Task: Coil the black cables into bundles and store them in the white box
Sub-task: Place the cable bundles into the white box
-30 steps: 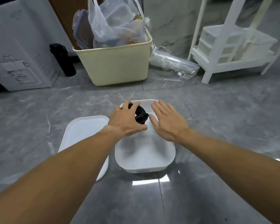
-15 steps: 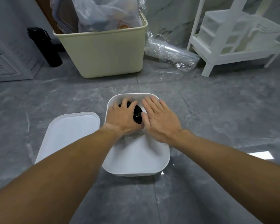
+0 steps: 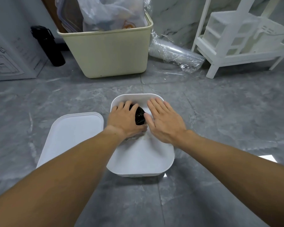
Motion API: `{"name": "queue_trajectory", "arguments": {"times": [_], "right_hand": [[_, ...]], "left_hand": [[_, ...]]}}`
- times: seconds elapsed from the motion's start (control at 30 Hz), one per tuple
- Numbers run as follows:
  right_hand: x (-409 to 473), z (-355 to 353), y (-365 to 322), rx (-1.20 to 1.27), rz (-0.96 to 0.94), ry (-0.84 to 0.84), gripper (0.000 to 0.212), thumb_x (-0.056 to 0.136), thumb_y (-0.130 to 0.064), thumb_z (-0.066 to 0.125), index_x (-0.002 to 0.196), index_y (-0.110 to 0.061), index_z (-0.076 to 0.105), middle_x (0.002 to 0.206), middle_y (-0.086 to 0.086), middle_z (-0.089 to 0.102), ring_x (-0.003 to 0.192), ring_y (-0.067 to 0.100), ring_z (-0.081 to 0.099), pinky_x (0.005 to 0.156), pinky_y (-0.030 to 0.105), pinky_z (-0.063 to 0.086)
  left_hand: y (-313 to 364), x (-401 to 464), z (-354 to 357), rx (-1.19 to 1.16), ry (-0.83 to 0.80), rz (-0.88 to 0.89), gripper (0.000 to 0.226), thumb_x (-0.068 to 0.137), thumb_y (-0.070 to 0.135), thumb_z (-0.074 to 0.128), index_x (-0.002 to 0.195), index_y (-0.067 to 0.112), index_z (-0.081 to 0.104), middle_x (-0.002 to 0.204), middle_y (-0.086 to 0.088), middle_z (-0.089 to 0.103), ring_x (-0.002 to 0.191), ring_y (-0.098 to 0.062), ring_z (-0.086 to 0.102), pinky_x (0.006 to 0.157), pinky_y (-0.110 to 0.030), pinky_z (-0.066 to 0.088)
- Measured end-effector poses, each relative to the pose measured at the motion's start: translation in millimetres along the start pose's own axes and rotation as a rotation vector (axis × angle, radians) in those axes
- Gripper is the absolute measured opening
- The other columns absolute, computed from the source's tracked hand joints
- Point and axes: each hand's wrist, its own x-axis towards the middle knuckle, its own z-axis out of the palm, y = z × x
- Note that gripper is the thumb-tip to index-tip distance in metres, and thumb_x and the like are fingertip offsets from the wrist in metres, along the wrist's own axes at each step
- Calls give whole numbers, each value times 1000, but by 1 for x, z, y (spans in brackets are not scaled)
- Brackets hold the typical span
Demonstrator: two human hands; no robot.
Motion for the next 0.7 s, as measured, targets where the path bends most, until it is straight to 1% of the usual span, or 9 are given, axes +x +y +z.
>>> {"name": "queue_trajectory", "arguments": {"times": [0.07,0.23,0.3,0.33,0.4,0.47,0.5,0.6,0.7], "right_hand": [[-1,-1,-2,-3,5,-12,62,107,-42,15,159,-9,7,168,5,4,154,15,-4,122,30,-8],[-9,-11,-11,13,36,-33,64,106,-44,14,159,-9,7,168,4,4,154,15,-4,122,30,-8],[-10,-20,-20,18,18,-13,64,106,-44,16,158,-7,11,167,5,10,154,17,1,122,31,-6],[-12,-25,-25,16,0,-5,63,106,-43,17,157,-6,15,166,6,16,153,18,5,123,32,-3],[-14,-34,-39,17,-23,20,60,107,-42,20,155,-6,21,163,7,23,152,20,10,123,35,3],[-16,-41,-56,38,-41,9,61,107,-42,21,156,-6,18,165,6,19,153,19,7,123,35,2],[-17,-44,-65,43,-53,2,61,107,-42,20,157,-7,15,166,6,15,154,18,5,123,35,0],[-20,-51,-95,45,-101,-4,63,107,-43,18,158,-7,11,167,6,10,154,18,2,124,35,0],[-21,-58,-127,54,-138,-25,64,106,-46,13,159,-9,7,168,5,5,154,17,-1,124,35,-2]], "left_hand": [[-6,-8,-7,-16,7,25,79,81,71,55,142,22,42,144,3,42,133,-21,39,110,-34,28],[-20,-39,-29,-74,70,32,75,84,66,55,140,17,45,146,4,45,133,-18,40,110,-30,25],[-29,-52,-39,-49,86,27,72,87,64,51,140,16,44,146,2,45,134,-18,39,112,-31,25],[-34,-60,-43,-34,70,17,74,89,64,48,144,15,40,150,1,42,138,-19,36,114,-32,22],[-45,-75,-51,-31,43,-30,82,92,66,42,154,14,27,161,0,27,148,-18,22,120,-33,14],[-58,-91,-61,-31,14,-75,86,93,68,37,158,16,14,166,2,13,153,-17,9,123,-35,6],[-65,-99,-66,-29,14,-85,86,94,68,36,158,16,13,167,2,11,153,-17,8,123,-35,6],[-82,-128,-82,-27,46,-110,83,94,65,40,157,16,18,166,1,16,152,-18,12,122,-34,7],[-102,-157,-97,-30,54,-150,84,93,66,41,157,16,19,165,1,17,152,-19,14,122,-35,10]]}}
